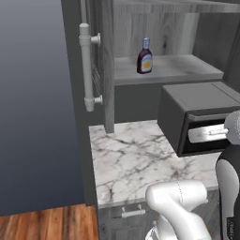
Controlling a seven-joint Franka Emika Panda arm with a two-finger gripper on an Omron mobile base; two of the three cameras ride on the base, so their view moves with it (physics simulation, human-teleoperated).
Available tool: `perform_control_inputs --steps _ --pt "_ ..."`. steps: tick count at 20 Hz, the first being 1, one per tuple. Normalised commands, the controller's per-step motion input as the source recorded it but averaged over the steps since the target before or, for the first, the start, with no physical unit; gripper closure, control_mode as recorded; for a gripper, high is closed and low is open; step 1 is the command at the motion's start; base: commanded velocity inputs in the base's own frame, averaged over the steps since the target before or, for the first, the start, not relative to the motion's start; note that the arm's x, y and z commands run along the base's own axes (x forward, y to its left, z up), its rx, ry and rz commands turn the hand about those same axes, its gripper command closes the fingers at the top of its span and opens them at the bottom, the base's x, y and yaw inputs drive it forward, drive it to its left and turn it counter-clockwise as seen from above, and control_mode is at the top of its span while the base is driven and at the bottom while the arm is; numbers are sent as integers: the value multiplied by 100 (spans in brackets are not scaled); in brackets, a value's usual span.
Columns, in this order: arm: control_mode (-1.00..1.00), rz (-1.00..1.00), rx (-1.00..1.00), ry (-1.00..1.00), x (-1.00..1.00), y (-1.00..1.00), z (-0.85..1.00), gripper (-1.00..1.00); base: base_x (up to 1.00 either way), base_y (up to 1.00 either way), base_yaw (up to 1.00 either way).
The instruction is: Take 2 condiments from the cabinet and move them on the counter near the stove.Make sure the condiments are lined up with each other, next to each other.
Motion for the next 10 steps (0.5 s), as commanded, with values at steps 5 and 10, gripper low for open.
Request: perform_control_inputs --steps 5,10 --pt "-100 9 0 -11 0 -5 41 -100 0 0 0" --pt "-100 2 0 -26 5 0 31 -100 0 0 0"
